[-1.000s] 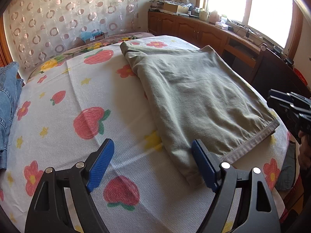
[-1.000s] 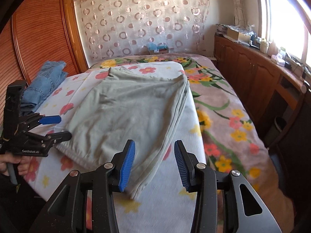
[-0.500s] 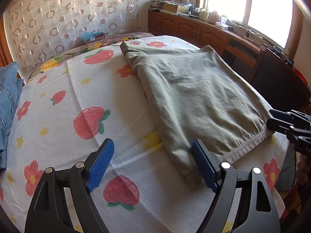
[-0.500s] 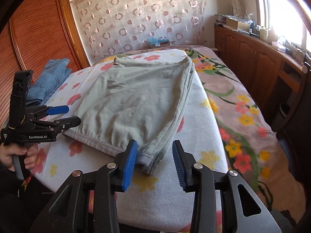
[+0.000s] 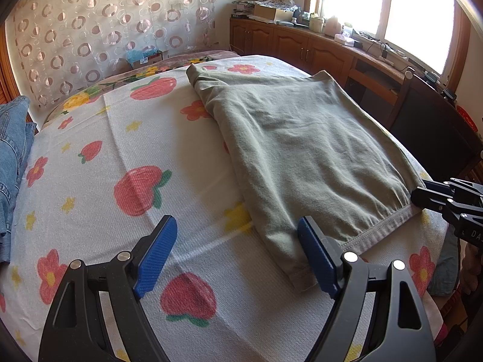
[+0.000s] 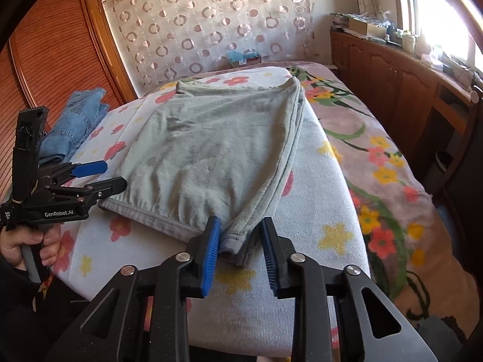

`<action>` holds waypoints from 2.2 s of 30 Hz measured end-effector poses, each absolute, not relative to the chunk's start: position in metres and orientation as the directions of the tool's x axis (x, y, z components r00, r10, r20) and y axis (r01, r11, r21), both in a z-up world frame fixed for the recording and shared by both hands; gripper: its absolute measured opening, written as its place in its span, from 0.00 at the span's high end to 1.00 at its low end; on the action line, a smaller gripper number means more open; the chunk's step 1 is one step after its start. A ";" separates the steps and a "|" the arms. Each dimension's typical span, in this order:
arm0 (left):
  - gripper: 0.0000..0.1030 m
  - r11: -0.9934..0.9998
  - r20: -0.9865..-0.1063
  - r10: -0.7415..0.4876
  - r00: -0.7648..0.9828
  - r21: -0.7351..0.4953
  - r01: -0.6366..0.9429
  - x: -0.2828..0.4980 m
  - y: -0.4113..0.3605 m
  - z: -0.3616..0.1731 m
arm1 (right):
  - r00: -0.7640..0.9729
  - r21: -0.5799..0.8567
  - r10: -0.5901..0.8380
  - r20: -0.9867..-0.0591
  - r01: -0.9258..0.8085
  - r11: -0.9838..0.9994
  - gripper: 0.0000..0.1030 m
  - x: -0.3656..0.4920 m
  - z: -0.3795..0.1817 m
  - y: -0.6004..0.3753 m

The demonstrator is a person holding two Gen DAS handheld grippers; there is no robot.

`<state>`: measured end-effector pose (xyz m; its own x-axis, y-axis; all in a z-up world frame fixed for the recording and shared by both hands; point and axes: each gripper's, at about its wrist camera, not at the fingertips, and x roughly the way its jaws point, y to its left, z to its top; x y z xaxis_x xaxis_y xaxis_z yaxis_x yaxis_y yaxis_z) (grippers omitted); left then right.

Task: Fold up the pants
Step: 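Close the right gripper on the pants hem while the left gripper closes beside it, then lift the hem with both grippers and fold it toward the waistband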

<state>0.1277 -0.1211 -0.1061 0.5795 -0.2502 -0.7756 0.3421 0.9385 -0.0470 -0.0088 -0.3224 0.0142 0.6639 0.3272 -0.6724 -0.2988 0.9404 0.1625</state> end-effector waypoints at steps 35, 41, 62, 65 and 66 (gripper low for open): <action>0.84 0.878 -0.751 -0.409 0.518 -0.168 0.449 0.104 -0.133 -0.099 | 0.677 0.158 0.335 -0.655 -0.311 0.937 0.84 -0.011 0.009 -0.318; 0.91 0.888 -0.754 -0.383 0.534 -0.140 0.439 0.105 -0.137 -0.098 | 0.680 0.137 0.338 -0.651 -0.332 0.933 0.88 -0.013 0.010 -0.314; 0.96 0.892 -0.579 -0.419 0.700 -0.120 0.436 0.090 -0.094 0.020 | 0.738 0.124 0.510 -0.441 -0.513 0.849 0.91 -0.028 0.126 -0.288; 0.96 0.897 -0.548 -0.412 0.728 -0.105 0.429 0.087 -0.086 0.043 | 0.740 0.111 0.539 -0.402 -0.545 0.831 0.91 -0.032 0.148 -0.281; 0.96 0.900 -0.535 -0.406 0.741 -0.093 0.426 0.085 -0.083 0.053 | 0.741 0.103 0.545 -0.391 -0.554 0.826 0.91 -0.034 0.155 -0.279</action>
<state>0.0848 -0.0831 0.0531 0.7411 -0.4061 -0.5347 0.4258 0.9000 -0.0933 -0.0335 -0.2788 0.1549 0.7412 0.5455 -0.3913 -0.5538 0.8263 0.1029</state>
